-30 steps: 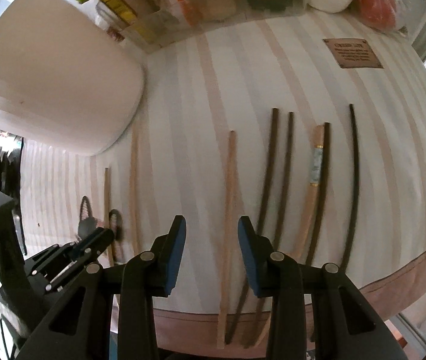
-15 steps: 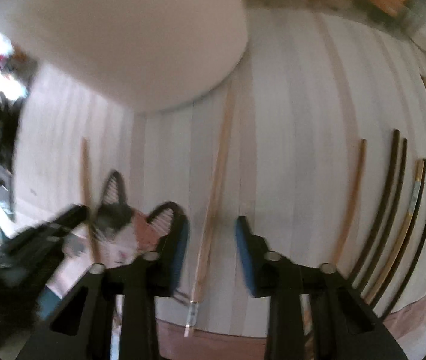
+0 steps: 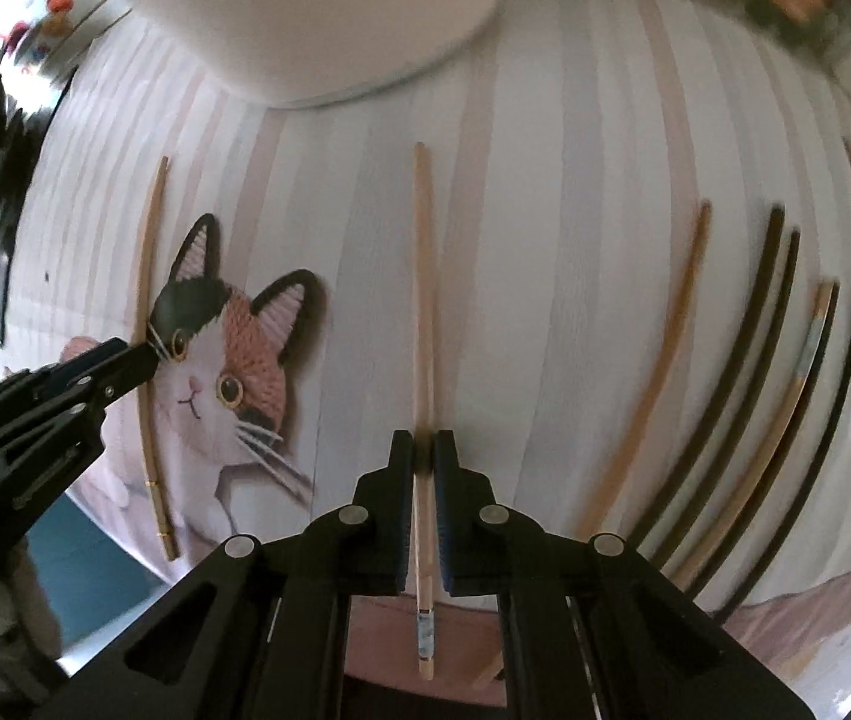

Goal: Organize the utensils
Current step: 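Lift the chopsticks with both grippers and carry them toward the cream holder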

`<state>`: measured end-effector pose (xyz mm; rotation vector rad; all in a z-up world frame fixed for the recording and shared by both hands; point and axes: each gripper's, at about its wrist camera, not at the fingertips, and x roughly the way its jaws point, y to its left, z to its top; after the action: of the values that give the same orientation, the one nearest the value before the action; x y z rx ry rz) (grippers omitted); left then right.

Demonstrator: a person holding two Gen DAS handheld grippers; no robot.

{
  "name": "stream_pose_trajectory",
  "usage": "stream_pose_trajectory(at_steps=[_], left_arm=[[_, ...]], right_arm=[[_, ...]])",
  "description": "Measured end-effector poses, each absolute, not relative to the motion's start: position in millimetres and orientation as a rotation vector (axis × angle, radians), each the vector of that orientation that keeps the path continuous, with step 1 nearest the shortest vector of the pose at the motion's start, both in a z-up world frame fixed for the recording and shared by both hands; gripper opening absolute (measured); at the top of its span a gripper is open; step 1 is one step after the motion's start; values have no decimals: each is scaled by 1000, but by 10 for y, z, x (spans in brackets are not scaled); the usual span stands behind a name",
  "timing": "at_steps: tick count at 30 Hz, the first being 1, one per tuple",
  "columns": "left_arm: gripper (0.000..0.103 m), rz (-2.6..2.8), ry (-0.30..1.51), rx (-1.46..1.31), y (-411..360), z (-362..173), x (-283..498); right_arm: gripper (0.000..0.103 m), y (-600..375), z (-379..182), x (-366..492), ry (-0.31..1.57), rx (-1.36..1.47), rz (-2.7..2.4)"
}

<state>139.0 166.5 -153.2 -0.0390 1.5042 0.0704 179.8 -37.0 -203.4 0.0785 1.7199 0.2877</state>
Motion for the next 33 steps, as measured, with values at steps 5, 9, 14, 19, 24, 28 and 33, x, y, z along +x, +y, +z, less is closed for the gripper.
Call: stream_pose_trajectory(at_steps=[5,9,14,19,24,28,33], left_arm=[[4,49,1506,-44,1531,-1515,1445],[4,14,1523,-49,1422,-1549,1448],[7,7,1528,-96,1295,-1665,1601],[7,9,1522,-56,1243,-1692,1709],[7,16,1519,-45,1198,-1728,1777],[7,15,1520,-49,1190,-1753,1868],[7,7,1517,-40,1371,-1716,1850]], right_arm=[[8,-517,-2046,1839,1743,200,245],[8,-515,-2040,1972,1735,191,218],[7,-316,-2018,2145,1722,88,212],[7,-197,-1985,2287,1712,56,207],[7,-211,-2000,2229,1739,50,221],[8,-338,-1989,2300,1761,112,215],[8,-377,-1943,2505,1727,68,184]])
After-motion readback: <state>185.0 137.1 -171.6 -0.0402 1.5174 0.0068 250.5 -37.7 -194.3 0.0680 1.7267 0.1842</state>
